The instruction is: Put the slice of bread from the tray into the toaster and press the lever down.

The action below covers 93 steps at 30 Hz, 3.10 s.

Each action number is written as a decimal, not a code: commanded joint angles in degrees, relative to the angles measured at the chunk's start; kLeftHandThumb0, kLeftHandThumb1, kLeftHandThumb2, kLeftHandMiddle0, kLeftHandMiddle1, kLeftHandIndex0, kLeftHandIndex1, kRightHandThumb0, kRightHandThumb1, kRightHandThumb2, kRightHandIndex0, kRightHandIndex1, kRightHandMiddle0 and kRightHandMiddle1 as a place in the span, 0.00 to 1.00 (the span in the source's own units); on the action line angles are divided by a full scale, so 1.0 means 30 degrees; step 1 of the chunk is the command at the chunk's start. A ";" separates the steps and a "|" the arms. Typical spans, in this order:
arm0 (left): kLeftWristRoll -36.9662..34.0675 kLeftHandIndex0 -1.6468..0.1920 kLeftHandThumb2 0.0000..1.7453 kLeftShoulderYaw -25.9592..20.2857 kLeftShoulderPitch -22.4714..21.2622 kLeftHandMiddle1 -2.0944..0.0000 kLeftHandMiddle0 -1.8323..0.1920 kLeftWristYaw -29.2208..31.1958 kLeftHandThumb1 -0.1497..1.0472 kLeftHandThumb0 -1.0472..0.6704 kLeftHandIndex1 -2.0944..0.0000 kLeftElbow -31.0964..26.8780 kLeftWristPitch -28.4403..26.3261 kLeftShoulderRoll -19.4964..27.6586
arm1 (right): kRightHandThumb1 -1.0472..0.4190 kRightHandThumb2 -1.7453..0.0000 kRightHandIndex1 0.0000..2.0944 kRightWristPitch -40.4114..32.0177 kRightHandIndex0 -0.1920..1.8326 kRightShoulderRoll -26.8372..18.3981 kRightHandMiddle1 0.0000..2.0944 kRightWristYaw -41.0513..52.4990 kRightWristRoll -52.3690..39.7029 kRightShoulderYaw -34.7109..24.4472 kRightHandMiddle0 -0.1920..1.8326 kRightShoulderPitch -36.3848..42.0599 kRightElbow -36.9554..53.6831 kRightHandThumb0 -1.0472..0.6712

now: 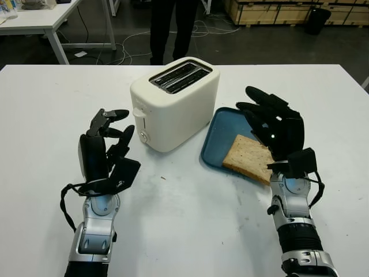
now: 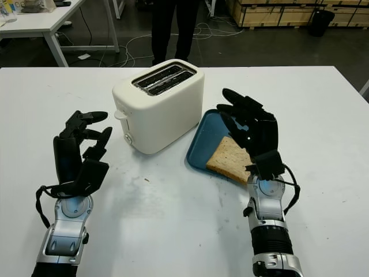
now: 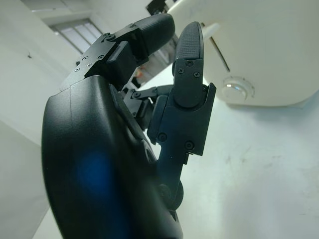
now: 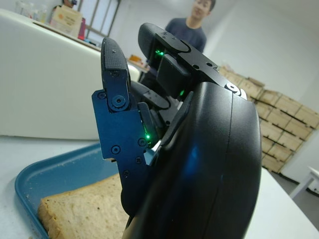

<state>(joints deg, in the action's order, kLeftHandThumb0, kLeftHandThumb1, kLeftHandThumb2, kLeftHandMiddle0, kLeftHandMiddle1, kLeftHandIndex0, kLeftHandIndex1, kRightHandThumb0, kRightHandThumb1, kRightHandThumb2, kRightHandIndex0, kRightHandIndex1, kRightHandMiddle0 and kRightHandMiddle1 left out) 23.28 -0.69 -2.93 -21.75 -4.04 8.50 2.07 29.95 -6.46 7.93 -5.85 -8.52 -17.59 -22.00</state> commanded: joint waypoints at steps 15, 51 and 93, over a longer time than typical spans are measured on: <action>-0.0191 0.55 0.14 0.0077 -0.0276 0.29 0.59 -0.0937 0.89 0.34 0.53 0.1296 0.2194 -0.0042 | 0.09 0.94 0.27 0.0812 0.42 -0.2311 0.00 0.1821 0.0173 -0.0287 0.50 0.1885 0.1661 0.35; -0.0502 0.56 0.13 0.0087 -0.0312 0.29 0.60 -0.0384 0.89 0.34 0.51 0.1276 0.2800 0.0172 | 0.22 0.99 0.02 0.4168 0.40 -1.4538 0.00 -1.5439 2.1522 0.5541 0.29 0.2917 -0.4757 0.30; -0.0475 0.56 0.13 0.0020 -0.0044 0.29 0.60 -0.0280 0.89 0.35 0.51 0.0564 0.2965 0.0083 | 0.13 0.99 0.03 -0.0463 0.46 -1.3224 0.01 -2.3046 2.3578 1.5067 0.40 -0.2775 -1.0750 0.39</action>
<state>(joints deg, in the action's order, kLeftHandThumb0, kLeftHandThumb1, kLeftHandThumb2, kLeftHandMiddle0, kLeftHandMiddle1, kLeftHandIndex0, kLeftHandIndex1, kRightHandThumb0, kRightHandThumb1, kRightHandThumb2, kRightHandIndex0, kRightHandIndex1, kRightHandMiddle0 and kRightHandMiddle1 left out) 22.22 -0.77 -3.35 -22.66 -1.43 16.32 2.43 30.03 -47.45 -62.17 63.62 35.58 -25.98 -53.69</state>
